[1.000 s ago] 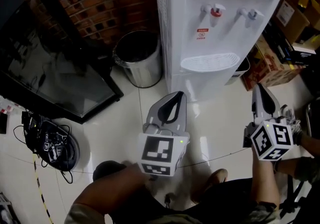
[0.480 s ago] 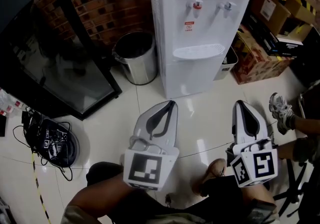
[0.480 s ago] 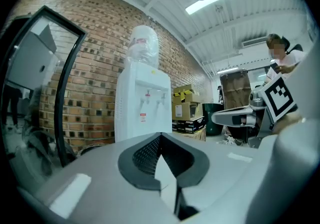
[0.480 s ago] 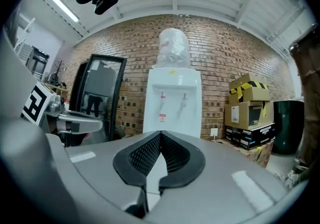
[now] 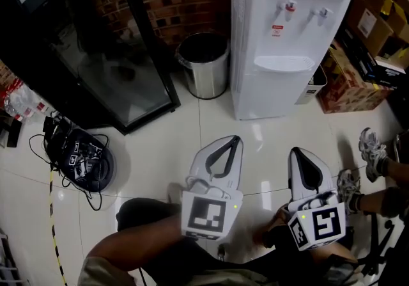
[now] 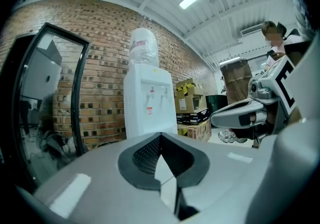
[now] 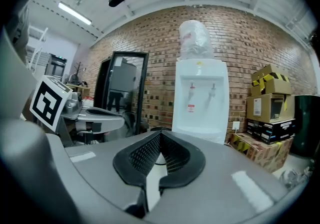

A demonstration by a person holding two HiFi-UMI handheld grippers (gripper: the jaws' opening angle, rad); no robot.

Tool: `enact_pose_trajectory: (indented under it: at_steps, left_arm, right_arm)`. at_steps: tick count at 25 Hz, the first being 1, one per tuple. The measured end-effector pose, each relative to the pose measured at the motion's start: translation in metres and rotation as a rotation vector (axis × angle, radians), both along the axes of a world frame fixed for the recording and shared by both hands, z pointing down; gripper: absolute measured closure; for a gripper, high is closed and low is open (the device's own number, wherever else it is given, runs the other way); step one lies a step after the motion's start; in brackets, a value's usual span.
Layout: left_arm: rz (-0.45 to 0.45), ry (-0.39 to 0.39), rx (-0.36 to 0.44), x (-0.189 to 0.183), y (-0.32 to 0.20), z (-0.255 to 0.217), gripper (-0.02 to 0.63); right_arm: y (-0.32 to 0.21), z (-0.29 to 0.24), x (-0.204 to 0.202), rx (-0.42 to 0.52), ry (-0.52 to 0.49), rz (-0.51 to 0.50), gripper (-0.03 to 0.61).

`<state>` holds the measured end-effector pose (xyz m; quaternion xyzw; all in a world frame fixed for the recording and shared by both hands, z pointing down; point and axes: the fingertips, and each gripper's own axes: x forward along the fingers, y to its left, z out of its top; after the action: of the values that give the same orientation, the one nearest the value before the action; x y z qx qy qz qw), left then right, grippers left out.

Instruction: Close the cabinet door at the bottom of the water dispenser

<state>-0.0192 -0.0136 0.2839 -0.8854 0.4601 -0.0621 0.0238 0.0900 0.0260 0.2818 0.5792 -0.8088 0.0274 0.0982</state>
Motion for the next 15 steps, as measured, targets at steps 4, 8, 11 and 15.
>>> enact_pose_trajectory:
  at_steps: [4, 8, 11, 15]
  left_arm:
    - [-0.004, 0.047, -0.036, 0.000, -0.001, 0.001, 0.614]
    - [0.008, 0.046, -0.031, 0.004, -0.003, -0.001, 0.614]
    - [0.014, 0.041, -0.029, 0.006, -0.004, -0.002, 0.614]
    - [0.007, 0.054, -0.037, 0.007, -0.007, -0.003, 0.614]
  right_arm:
    - [-0.001, -0.003, -0.005, 0.000, -0.010, -0.015, 0.578]
    - [-0.006, -0.004, 0.001, -0.003, -0.019, 0.006, 0.578]
    - [-0.009, -0.004, 0.005, -0.004, -0.026, 0.018, 0.578]
    - [-0.012, -0.005, 0.013, -0.005, -0.037, 0.045, 0.578]
